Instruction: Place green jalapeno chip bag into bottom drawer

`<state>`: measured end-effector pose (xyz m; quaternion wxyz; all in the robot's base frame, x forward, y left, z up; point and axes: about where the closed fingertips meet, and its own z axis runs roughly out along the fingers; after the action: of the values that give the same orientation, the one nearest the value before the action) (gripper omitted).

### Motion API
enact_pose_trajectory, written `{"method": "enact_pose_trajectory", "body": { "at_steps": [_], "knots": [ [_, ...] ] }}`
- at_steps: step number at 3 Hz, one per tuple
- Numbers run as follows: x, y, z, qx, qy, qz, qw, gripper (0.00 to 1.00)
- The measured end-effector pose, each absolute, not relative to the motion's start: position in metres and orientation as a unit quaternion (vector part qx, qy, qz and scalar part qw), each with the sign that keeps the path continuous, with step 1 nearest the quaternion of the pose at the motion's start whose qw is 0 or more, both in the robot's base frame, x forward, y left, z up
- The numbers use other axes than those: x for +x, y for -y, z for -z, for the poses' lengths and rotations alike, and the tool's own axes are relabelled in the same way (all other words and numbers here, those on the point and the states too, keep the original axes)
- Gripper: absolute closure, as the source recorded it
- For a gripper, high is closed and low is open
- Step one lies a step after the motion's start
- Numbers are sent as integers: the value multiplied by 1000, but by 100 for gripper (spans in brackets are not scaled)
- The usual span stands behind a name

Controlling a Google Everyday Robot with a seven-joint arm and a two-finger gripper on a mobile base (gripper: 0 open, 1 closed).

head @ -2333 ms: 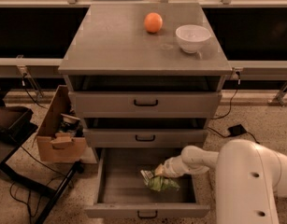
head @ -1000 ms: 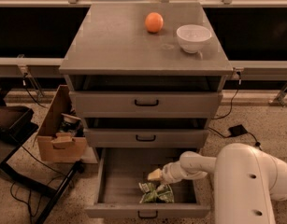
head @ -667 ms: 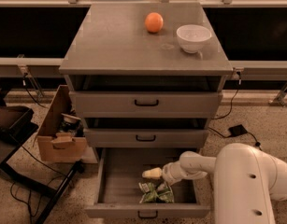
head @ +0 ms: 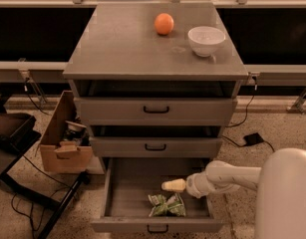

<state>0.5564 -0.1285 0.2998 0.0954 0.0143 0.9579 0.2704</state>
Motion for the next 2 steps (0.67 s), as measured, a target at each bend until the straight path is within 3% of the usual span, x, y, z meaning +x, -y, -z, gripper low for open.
{"method": "enact_pose_trajectory", "body": {
  "at_steps": [2],
  "knots": [
    [445, 164, -414, -30, -982, -183, 34, 0]
  ]
}}
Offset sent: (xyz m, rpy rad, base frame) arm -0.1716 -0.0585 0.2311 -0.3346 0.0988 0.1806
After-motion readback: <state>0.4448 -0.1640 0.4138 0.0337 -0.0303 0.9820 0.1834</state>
